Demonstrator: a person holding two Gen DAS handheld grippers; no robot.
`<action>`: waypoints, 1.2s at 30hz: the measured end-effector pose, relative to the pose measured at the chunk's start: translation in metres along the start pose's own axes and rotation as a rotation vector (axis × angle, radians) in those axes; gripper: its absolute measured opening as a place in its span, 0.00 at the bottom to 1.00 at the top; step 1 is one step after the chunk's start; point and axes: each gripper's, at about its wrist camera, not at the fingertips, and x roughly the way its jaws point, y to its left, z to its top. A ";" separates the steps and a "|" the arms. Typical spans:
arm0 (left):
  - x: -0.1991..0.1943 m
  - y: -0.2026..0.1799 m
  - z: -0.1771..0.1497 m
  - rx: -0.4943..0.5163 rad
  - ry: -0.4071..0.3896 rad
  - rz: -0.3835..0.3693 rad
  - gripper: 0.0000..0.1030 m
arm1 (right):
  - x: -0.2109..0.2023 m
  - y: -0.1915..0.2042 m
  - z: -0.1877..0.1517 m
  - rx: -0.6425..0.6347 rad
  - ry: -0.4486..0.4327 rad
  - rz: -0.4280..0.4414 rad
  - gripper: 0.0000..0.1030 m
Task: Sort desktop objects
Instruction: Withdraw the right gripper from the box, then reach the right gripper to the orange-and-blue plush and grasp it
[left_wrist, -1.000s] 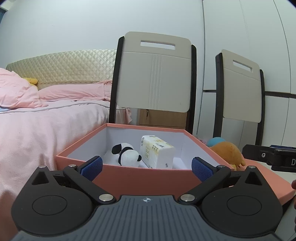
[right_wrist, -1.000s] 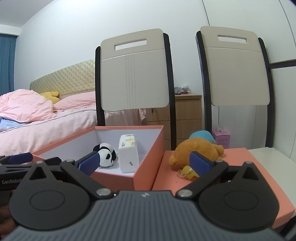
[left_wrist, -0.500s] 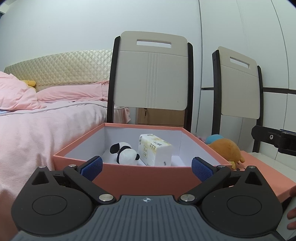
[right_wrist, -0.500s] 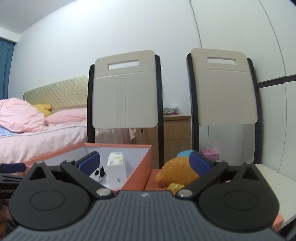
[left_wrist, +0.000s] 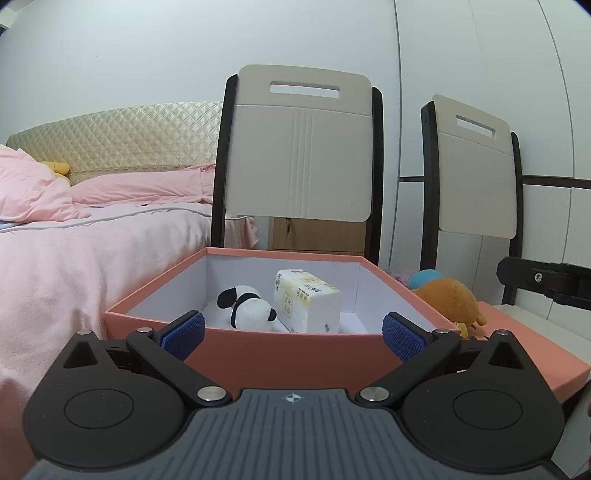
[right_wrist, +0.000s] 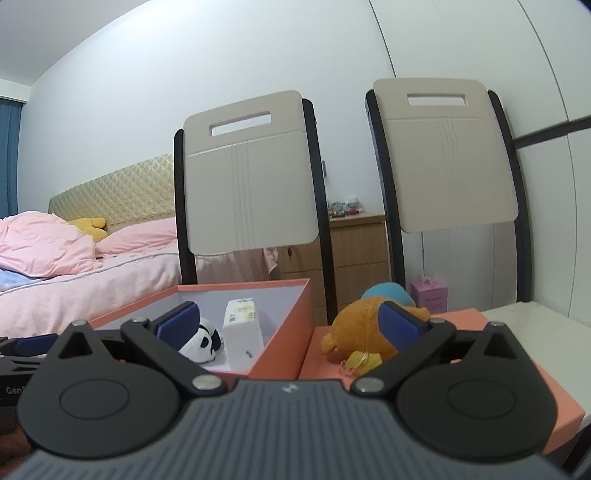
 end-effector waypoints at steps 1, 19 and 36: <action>0.000 0.000 0.000 0.000 0.000 0.001 1.00 | 0.000 0.000 0.000 -0.001 0.009 -0.003 1.00; 0.000 -0.002 0.000 0.000 -0.003 0.009 1.00 | 0.036 -0.027 0.035 0.039 0.049 -0.042 1.00; 0.000 0.003 0.001 -0.017 0.005 0.006 1.00 | 0.217 -0.099 -0.005 0.128 0.364 -0.164 1.00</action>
